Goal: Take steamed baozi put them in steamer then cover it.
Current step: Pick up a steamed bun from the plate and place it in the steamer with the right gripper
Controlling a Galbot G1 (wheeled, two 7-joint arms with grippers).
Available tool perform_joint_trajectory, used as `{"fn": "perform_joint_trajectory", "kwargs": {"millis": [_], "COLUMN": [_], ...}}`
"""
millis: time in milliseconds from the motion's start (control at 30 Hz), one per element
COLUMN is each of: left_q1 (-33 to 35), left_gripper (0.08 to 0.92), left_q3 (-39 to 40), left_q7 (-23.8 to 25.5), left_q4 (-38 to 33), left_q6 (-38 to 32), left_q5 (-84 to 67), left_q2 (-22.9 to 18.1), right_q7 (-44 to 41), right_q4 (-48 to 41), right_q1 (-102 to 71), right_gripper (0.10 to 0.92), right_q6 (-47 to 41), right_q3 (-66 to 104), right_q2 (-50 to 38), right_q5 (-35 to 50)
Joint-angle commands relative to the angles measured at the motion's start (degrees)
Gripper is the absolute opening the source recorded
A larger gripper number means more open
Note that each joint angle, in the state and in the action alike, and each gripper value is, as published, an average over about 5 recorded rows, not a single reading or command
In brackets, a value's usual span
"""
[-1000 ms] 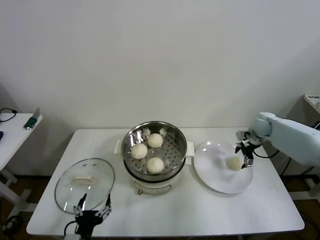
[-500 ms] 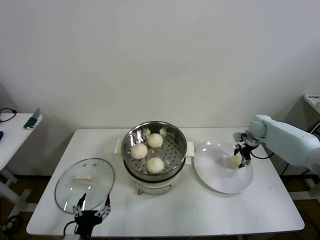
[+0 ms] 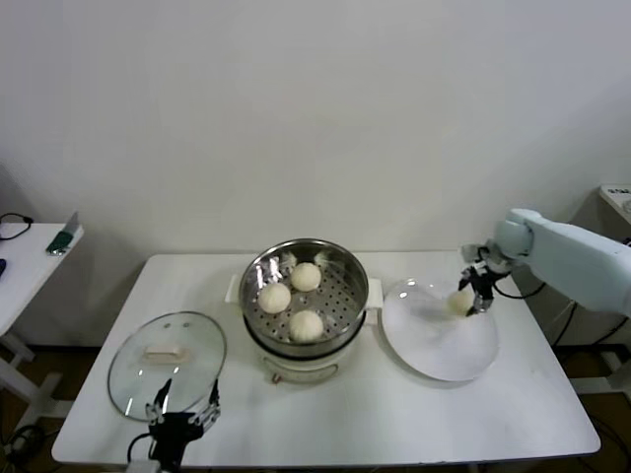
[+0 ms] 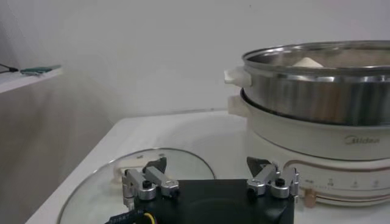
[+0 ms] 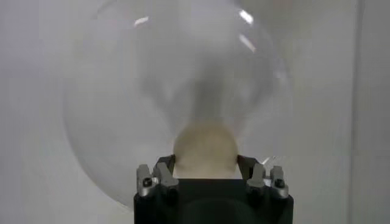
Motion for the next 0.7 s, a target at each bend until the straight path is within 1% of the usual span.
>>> {"fn": "perform_joint_trajectory", "kwargs": {"millis": [33, 167, 333, 467, 700], "left_q1": [0.0, -0.2, -0.1, 0.2, 0.4], "left_gripper": [0.823, 0.823, 0.823, 0.823, 0.823], "left_q3": [0.2, 0.3, 0.3, 0.2, 0.0], "left_q7": [0.0, -0.2, -0.2, -0.3, -0.3], "left_q4": [0.0, -0.2, -0.7, -1.0, -1.5], "left_q6": [0.0, 0.1, 0.2, 0.2, 0.3], "left_q5": [0.0, -0.1, -0.4, -0.8, -1.0], "left_q2": [0.4, 0.7, 0.7, 0.8, 0.5], "right_q7": [2.7, 6.1, 9.6, 11.8, 14.3], "right_q4": [22.0, 29.6, 34.3, 35.8, 33.5], "right_q1": [30.5, 36.2, 35.3, 31.1, 23.5], "right_gripper": [0.687, 0.687, 0.687, 0.687, 0.687], "right_q6": [-8.8, -13.6, -17.7, -19.3, -20.3], "right_q3": [-19.0, -19.3, -15.3, -13.3, -12.8], "right_q2": [-0.4, 3.4, 8.0, 10.9, 14.2], "right_q5": [20.6, 29.1, 34.0, 33.6, 27.9]}}
